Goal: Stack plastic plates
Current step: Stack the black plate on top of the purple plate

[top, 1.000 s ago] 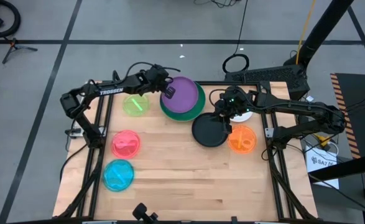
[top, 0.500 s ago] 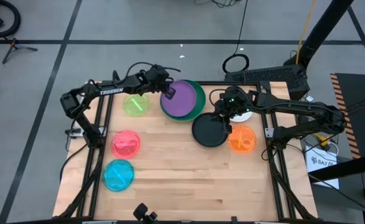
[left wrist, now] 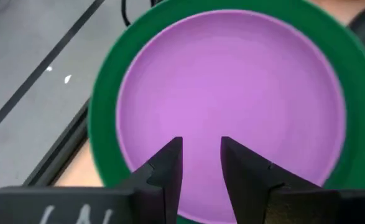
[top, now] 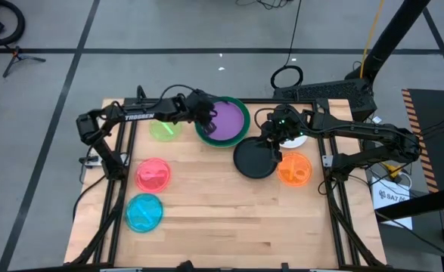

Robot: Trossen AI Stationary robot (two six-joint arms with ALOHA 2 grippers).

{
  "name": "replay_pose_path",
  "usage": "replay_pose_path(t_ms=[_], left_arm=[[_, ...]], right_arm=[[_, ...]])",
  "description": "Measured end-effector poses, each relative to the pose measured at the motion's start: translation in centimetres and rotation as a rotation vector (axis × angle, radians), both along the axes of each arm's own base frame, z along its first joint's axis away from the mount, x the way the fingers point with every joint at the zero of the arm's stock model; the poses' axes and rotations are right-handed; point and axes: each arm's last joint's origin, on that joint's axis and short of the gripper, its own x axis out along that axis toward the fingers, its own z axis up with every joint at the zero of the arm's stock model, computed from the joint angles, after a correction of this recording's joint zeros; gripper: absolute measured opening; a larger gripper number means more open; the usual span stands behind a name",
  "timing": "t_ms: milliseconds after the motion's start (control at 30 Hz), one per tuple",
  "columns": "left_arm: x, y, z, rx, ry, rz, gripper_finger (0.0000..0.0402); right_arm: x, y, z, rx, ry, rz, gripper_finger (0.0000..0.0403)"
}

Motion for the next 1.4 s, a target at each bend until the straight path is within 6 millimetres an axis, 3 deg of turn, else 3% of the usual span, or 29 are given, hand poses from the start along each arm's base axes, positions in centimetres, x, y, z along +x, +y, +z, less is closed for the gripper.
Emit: replay_pose_path(t_ms=[133,300,467,733,933,1167,1400], left_arm=[[0.7,-1.7,0.4,0.006,-0.009,-0.048,0.0115],[0.9,-4.3,2.2,0.047,-0.046,-0.137,0.0115],[0.0,-7.7,3.8,0.038,-0.021,-0.22,0.0115],[-2.9,-11.8,4.2,0.118,-0.075,-0.276,0.0115],[-5.6,-13.4,5.1,0.182,-0.216,-0.297,0.0115],[-8.0,-14.7,7.4,0.237,-0.356,-0.342,0.0115],[-9.7,-15.9,8.0,0.216,-0.327,-0.389,0.0115]], right_arm=[[0.0,0.0,0.0,0.014,0.002,-0.013,0.0093],[-0.1,0.1,-0.1,0.069,0.015,-0.061,0.0093],[0.2,1.0,-0.1,0.196,0.019,-0.147,0.0093],[1.8,3.7,-0.5,0.232,0.011,-0.2,0.0093],[2.6,5.6,-1.5,0.277,0.073,-0.223,0.0093],[4.7,7.8,-1.6,0.301,0.17,-0.214,0.0093],[6.9,9.6,-1.8,0.143,0.344,-0.092,0.0093]])
